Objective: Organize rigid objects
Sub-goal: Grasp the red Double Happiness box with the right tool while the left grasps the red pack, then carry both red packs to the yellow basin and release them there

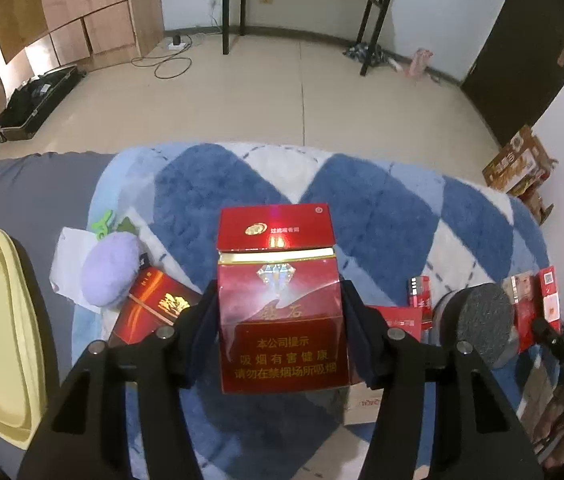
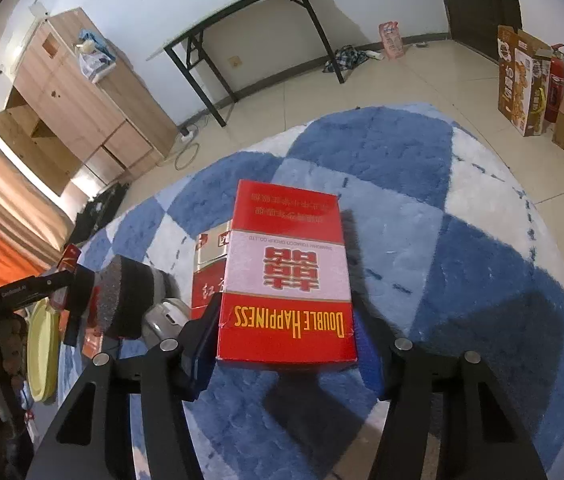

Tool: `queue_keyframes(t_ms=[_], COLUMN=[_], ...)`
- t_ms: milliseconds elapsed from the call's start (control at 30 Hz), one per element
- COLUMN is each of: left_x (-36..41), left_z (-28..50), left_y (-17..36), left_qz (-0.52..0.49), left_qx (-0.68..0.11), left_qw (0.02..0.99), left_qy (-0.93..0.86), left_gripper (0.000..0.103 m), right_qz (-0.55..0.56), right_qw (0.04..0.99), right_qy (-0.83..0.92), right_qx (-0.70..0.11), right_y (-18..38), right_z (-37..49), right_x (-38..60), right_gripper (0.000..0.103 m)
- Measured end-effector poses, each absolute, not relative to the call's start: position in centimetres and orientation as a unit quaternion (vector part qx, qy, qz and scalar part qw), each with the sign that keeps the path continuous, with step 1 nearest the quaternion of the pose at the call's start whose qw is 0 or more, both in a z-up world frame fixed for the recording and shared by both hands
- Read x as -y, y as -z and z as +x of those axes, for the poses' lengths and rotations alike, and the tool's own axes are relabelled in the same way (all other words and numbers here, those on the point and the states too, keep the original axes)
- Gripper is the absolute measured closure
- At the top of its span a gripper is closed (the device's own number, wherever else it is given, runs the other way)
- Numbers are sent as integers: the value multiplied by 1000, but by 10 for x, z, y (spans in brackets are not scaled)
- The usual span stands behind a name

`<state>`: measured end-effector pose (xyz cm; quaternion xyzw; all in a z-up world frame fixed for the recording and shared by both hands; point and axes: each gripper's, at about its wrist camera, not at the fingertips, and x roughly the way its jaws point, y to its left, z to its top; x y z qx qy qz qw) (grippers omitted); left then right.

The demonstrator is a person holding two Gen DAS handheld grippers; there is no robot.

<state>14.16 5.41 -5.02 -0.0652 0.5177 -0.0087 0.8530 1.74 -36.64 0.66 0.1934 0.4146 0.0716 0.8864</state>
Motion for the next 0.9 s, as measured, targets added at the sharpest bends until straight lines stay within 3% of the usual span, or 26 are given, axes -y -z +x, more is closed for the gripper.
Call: queue_keyframes(t_ms=[300,533,767,900], left_x=[-56,-118,-242,-312], left_z=[126,100,58,37], left_y=[28,-20,-49,-37], left_qz=[-33,-50,-74,-80], left_qx=[-495,-452,-428,-436], left_qw=[868,890,894,883], left_qy=[8,-30,-109,-154], left_gripper=[45,45,45,45], right_qz=[154,113,38,11], right_qw=[915,937,940,918], right_qy=[-44,-62,-176,-254], right_qx=[-370,-325,-291,-305], right_y=[-21,-83,-183,-200], right_z=[-15,-41,-48,-49], right_x=[370,341,204,96], right_gripper=[46,47,47,47])
